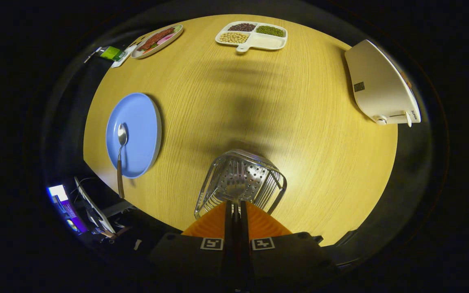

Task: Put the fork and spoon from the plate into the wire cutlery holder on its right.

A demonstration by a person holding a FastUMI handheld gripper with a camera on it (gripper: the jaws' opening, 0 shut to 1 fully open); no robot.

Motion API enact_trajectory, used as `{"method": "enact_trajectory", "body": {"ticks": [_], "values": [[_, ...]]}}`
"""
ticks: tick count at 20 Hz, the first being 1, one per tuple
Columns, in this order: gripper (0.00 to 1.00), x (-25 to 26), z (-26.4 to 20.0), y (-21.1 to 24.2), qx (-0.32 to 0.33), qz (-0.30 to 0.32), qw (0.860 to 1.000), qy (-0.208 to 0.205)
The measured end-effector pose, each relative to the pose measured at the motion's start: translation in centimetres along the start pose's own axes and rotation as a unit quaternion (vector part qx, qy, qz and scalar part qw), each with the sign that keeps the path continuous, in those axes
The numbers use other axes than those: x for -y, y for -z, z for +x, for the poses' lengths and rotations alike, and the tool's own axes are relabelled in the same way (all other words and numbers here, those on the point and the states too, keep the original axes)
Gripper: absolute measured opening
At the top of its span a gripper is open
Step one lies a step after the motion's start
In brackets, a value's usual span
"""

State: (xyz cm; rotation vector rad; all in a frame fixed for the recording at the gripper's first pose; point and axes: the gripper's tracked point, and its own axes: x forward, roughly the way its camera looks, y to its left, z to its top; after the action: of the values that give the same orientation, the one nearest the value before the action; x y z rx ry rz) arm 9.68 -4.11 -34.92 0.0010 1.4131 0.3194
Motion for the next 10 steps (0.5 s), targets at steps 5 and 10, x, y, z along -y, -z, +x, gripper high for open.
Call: {"method": "enact_trajectory", "body": {"ticks": [5, 10], "values": [[0.23, 0.1, -1.5, -0.6, 0.052, 0.011, 0.999, 0.005], [0.23, -1.4, -4.4, -0.6, 0.128, 0.022, 0.992, -0.001]]}}
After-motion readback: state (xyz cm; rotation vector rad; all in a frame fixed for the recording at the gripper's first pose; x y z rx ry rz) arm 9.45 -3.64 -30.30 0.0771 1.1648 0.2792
